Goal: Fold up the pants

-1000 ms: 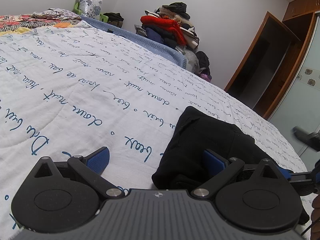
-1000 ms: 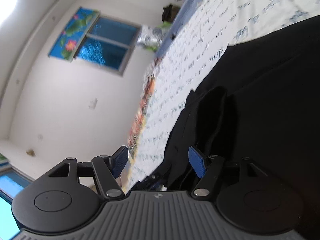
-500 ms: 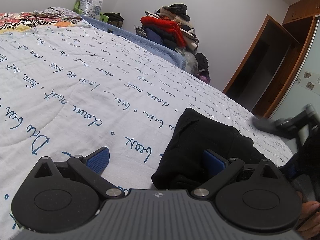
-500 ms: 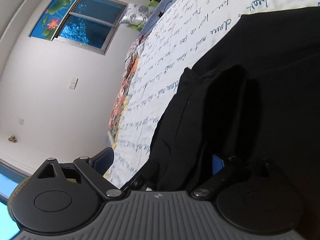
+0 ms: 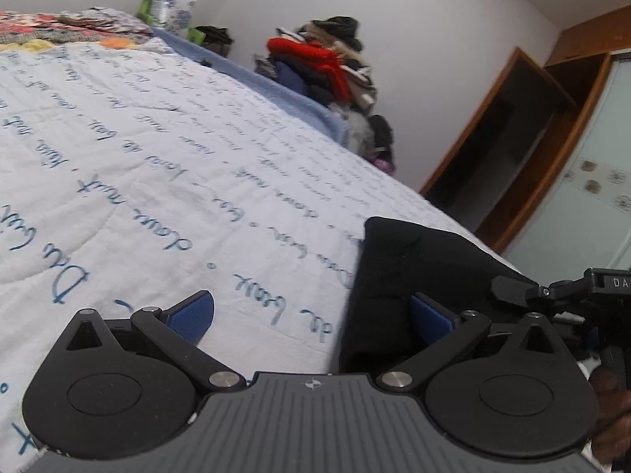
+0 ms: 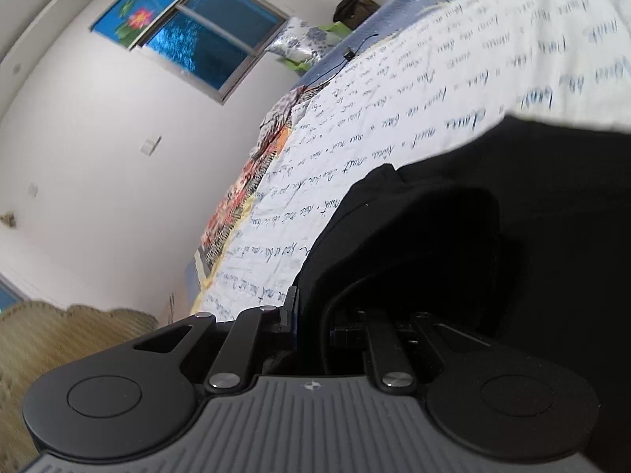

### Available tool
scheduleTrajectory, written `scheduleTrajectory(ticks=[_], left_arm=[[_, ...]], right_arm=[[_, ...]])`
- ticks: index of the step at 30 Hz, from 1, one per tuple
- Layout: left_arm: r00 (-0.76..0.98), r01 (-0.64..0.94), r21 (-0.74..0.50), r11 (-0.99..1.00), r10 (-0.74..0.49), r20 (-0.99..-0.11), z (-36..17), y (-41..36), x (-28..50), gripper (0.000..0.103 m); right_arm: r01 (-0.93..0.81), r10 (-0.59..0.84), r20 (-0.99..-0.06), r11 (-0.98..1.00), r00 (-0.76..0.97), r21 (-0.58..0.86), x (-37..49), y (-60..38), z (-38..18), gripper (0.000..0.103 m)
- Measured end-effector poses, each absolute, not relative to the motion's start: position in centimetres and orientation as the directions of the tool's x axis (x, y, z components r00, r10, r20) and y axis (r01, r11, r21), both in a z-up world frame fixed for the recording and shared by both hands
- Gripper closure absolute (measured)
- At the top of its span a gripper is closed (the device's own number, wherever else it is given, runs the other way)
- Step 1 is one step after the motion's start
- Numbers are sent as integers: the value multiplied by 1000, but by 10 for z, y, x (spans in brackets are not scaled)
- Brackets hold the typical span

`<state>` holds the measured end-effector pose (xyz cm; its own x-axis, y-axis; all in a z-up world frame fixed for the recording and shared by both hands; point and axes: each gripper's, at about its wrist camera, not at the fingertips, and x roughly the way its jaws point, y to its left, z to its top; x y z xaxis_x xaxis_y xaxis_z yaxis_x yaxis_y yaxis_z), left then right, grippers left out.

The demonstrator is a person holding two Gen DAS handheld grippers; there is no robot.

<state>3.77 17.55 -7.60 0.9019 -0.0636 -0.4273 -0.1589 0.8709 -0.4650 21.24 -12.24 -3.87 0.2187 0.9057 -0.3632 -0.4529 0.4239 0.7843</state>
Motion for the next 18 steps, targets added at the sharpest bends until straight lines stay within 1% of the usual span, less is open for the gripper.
scheduleTrajectory(ticks=[3,4,5,7,10,16,18], left_arm=[[906,-124,-453,883,-86,-416,-75,171,37,0],[910,-122,-459,880,-85,-406,-75,172,36,3],[913,-132,-469,873,-77,-401,-75,174,35,1],[916,-134,-505,853,-88,-390,-76,180,34,1],[904,-167,-518,839,-79,-420,-78,184,38,1],[904,-170,-487,857,-61,-423,-76,180,38,1],[913,-183,-462,868,-24,-407,-71,175,34,2]], right_arm=[[-483,892,-395,452,222,750,212,-141,-30,91],[-484,883,-406,470,237,738,213,-149,-29,91],[-474,875,-413,483,251,736,214,-160,-29,91],[-452,869,-414,495,273,742,216,-176,-27,91],[-454,856,-431,517,285,726,218,-197,-23,91],[-472,796,-521,603,308,643,209,-252,-7,91],[-451,773,-543,633,329,629,205,-274,-10,91]])
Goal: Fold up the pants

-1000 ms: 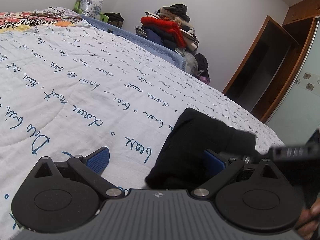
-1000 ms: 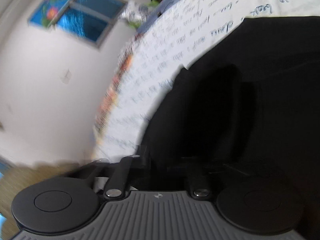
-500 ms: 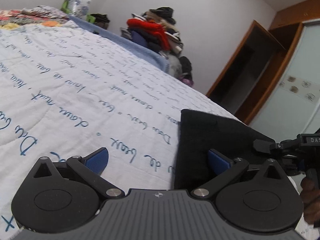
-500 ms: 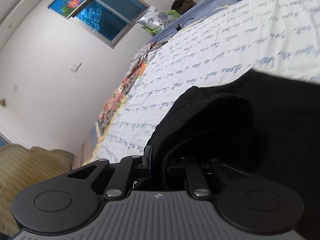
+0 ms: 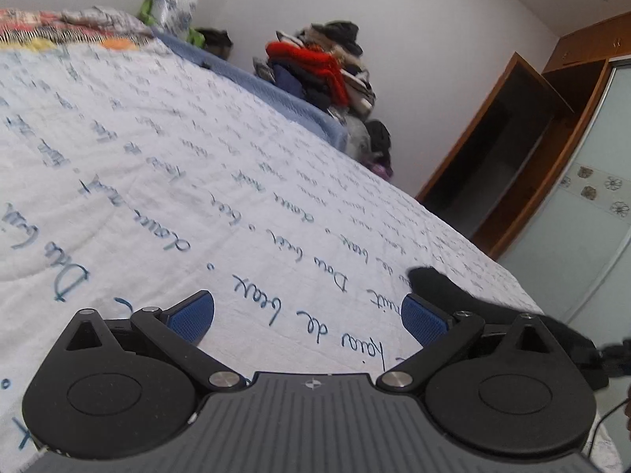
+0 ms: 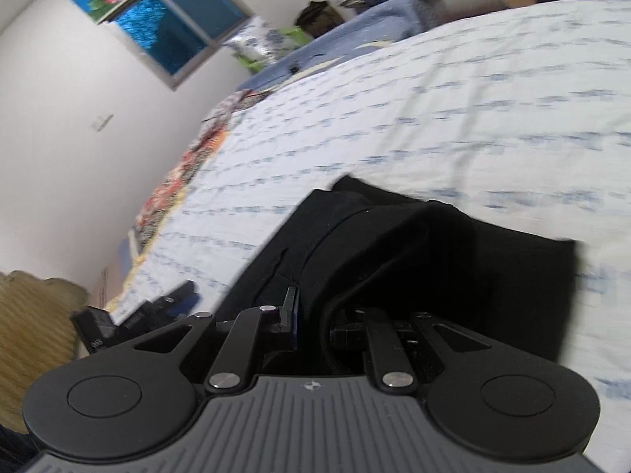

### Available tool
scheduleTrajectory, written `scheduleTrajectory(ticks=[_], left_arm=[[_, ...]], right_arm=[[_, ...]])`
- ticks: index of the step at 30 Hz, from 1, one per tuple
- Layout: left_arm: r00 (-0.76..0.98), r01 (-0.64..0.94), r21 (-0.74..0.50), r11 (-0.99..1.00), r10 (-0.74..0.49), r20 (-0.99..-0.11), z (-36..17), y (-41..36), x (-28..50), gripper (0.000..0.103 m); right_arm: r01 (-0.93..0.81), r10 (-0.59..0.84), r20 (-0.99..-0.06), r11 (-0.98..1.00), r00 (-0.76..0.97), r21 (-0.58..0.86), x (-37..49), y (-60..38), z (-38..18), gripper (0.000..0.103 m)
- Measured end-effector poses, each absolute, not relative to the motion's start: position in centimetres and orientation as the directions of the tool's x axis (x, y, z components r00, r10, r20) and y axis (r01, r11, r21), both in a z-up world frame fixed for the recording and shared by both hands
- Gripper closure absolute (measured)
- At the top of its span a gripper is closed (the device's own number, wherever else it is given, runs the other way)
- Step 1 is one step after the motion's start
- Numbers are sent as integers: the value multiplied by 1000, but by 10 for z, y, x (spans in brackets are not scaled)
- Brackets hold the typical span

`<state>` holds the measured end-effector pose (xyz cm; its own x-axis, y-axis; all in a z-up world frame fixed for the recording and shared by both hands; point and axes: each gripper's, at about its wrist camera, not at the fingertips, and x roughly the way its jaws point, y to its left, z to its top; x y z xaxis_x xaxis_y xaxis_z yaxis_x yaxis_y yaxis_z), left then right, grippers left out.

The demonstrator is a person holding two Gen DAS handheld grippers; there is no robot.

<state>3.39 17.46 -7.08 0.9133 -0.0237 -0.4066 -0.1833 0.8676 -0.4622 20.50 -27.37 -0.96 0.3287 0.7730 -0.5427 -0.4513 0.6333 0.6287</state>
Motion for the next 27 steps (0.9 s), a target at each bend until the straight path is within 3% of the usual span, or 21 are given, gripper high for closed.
scheduleTrajectory(ticks=[2,5,9,12,17,22,24,27], left_arm=[[934,-128,-407,904,-28,-356,-58,158,28,2],[935,12,-375,927,-143,-323,-39,123,33,1],[883,191,-249,949,-277,-378,-33,53,57,1],[855,262,-122,957,-289,-431,-38,8,75,1],[780,285,-83,955,-282,-559,-67,-18,108,1],[786,284,-106,953,-295,-543,-63,-9,100,3],[793,295,-164,941,-338,-506,-52,-6,97,1],[773,312,-139,940,-337,-538,-52,-22,107,1]], right_arm=[[-414,738,-576,675,352,611,203,-293,-18,91],[-355,698,-612,717,372,600,202,-313,-40,91],[-309,702,-598,710,388,633,201,-321,-65,88],[-280,721,-560,683,409,674,198,-328,-75,86],[-191,780,-469,579,415,793,192,-353,-86,84],[-172,746,-346,519,569,837,167,-391,-61,62],[-232,781,-277,468,559,853,157,-384,-50,54],[-295,851,-215,387,480,873,154,-356,-48,38]])
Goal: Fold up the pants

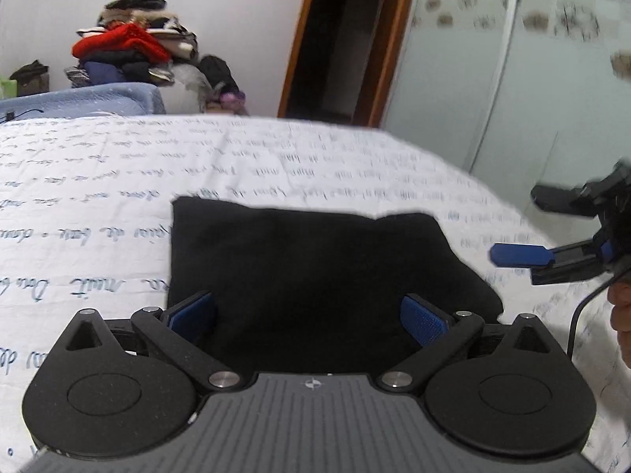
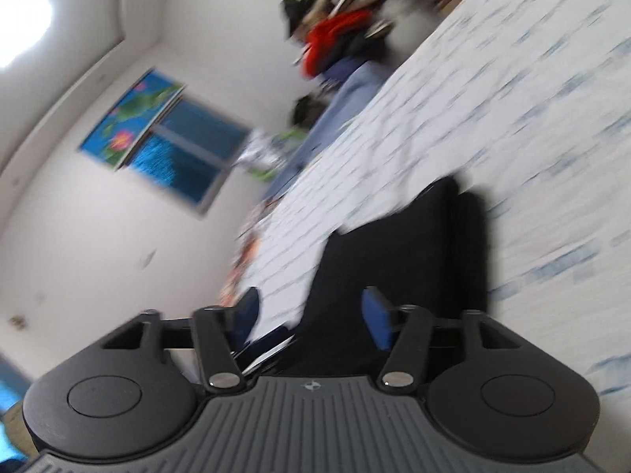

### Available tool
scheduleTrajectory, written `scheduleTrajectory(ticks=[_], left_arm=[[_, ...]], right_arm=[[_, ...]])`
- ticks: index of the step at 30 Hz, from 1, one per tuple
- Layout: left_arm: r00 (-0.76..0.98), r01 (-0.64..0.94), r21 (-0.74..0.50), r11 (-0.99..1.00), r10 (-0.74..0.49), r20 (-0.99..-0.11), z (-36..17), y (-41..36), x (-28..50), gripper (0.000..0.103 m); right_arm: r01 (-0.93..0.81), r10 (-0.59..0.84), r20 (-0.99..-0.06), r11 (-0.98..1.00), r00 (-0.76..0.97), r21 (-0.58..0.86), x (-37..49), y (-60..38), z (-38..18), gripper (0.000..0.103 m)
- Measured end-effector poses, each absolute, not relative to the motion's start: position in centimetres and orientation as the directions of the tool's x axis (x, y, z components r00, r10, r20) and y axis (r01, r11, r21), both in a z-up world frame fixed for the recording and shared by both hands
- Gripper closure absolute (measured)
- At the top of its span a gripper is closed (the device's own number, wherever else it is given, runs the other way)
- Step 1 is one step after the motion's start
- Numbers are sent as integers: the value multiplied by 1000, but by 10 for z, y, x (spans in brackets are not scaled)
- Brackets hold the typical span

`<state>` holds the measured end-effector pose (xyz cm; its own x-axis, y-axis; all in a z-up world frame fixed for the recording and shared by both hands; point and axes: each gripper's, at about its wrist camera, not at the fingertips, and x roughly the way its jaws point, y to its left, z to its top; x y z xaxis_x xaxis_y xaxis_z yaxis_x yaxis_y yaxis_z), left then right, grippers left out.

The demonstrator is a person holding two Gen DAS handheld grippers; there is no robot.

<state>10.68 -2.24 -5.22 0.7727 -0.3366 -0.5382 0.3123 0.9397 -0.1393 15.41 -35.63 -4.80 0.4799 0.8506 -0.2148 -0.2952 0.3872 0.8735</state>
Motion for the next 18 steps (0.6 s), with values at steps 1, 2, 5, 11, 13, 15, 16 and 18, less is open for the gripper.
scheduleTrajectory(ticks=[1,2,5,11,13,15,16,18], left_arm=[[766,310,-104,945,-313,-561,-59,-29,109,1],[755,311,-72,948,-293,-587,-68,-35,112,0],[768,330,-44,943,-296,-568,-79,-36,109,0],[771,333,-204,921,-390,-504,-49,3,93,4],[778,297,-288,910,-406,-480,-41,27,92,1],[741,227,-421,878,-436,-511,-42,55,103,1],[701,175,-520,836,-476,-531,-50,70,113,1],[569,48,-709,704,-603,-559,-75,91,135,2]], right_arm=[[-295,862,-219,379,458,877,156,-346,-53,37],[-275,864,-245,389,440,879,159,-338,-62,37],[-140,824,-327,432,463,891,169,-341,-104,59],[-85,804,-283,380,524,921,152,-372,-97,41],[-111,794,-286,403,536,908,145,-382,-85,16],[-107,763,-352,478,541,872,147,-388,-81,17],[-80,748,-389,504,537,860,150,-389,-85,17],[-60,770,-395,486,502,872,153,-387,-95,17]])
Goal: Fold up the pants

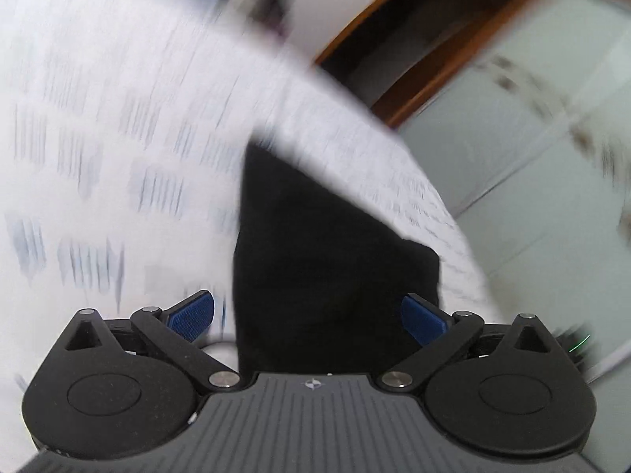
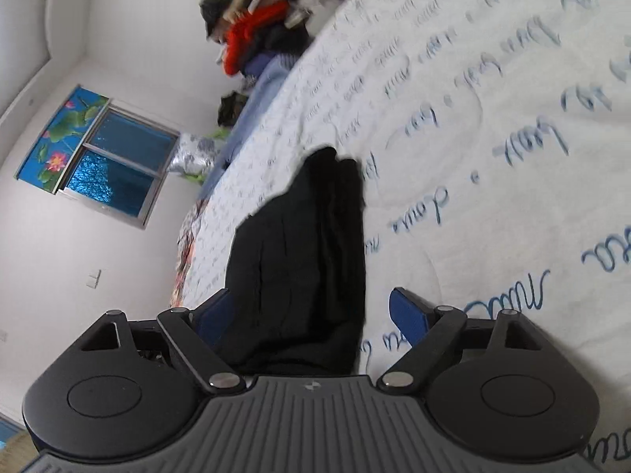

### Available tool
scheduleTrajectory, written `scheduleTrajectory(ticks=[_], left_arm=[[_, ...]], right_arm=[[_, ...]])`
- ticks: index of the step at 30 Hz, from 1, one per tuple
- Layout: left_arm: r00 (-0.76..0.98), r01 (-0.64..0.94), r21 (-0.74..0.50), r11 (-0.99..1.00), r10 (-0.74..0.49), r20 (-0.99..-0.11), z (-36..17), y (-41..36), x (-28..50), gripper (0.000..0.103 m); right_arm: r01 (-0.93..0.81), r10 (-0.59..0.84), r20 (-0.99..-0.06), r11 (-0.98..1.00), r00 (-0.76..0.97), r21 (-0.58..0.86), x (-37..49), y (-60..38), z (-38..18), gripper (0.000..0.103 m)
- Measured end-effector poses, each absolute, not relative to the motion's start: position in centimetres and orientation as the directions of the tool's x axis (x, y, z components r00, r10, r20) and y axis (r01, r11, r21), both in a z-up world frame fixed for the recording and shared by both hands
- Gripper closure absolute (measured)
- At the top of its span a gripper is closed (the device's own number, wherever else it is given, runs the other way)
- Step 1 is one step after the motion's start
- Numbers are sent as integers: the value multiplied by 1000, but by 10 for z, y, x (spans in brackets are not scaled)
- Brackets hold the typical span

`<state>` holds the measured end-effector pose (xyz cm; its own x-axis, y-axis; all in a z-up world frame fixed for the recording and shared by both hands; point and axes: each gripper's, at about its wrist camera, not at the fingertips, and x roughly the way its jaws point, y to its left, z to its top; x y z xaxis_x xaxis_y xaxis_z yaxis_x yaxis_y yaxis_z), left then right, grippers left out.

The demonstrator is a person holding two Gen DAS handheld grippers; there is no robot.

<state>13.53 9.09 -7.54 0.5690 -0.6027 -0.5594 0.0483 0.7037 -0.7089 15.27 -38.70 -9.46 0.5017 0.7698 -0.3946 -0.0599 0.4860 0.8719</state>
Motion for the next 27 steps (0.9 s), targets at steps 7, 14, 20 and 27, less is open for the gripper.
scheduleTrajectory(ticks=[7,14,20,27], left_arm=[[489,-41,-841,540,-723,-488,-86,107,162,1],[505,-74,-784,616,-655,-562,-96,90,187,61],[511,-64,-721,690,-598,-617,-79,88,176,84],[509,-80,-681,728,-558,-655,-70,105,153,78]], right_arm=[[-88,835,-383,450,395,889,171,-357,-97,16],[-112,848,-373,441,376,890,182,-351,-96,42],[-147,824,-417,500,383,853,177,-350,-94,78],[-187,845,-412,490,342,851,162,-359,-77,79]])
